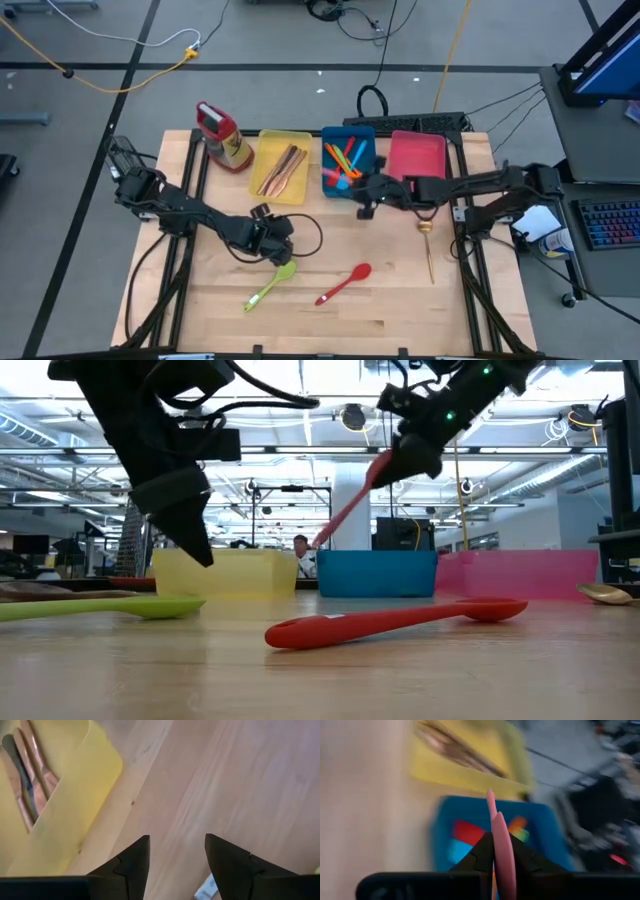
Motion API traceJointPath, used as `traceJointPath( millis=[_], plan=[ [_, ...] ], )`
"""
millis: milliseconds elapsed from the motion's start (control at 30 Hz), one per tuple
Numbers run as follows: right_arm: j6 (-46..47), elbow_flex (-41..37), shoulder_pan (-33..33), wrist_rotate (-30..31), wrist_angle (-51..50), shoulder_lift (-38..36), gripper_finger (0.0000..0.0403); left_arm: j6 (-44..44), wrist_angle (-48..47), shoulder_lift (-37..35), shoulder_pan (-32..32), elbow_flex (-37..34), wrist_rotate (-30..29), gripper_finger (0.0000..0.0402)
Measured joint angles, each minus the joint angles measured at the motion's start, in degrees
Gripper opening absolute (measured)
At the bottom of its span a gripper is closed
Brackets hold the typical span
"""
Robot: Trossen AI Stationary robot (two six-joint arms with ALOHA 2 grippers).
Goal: Pick & Place Kitchen Items
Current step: Put the pink spatula into the blue bin
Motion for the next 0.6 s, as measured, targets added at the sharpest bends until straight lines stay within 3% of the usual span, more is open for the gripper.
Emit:
traceJointPath(
  millis=[133,233,600],
  plan=[
    [-0.5,0.1,-1.5,7.8,-0.7,-0.2,0.0019,1.0,2.3,0.0,0.0,0.0,0.0,0.0196],
    [-0.2,0.1,-3.8,10.3,-0.1,1.2,0.0019,3.0,4.2,0.0,0.0,0.0,0.0,0.0196],
    [2.0,0.1,-13.4,10.1,3.7,11.0,0.0021,9.9,9.0,0.0,0.0,0.0,0.0,0.0195]
  ],
)
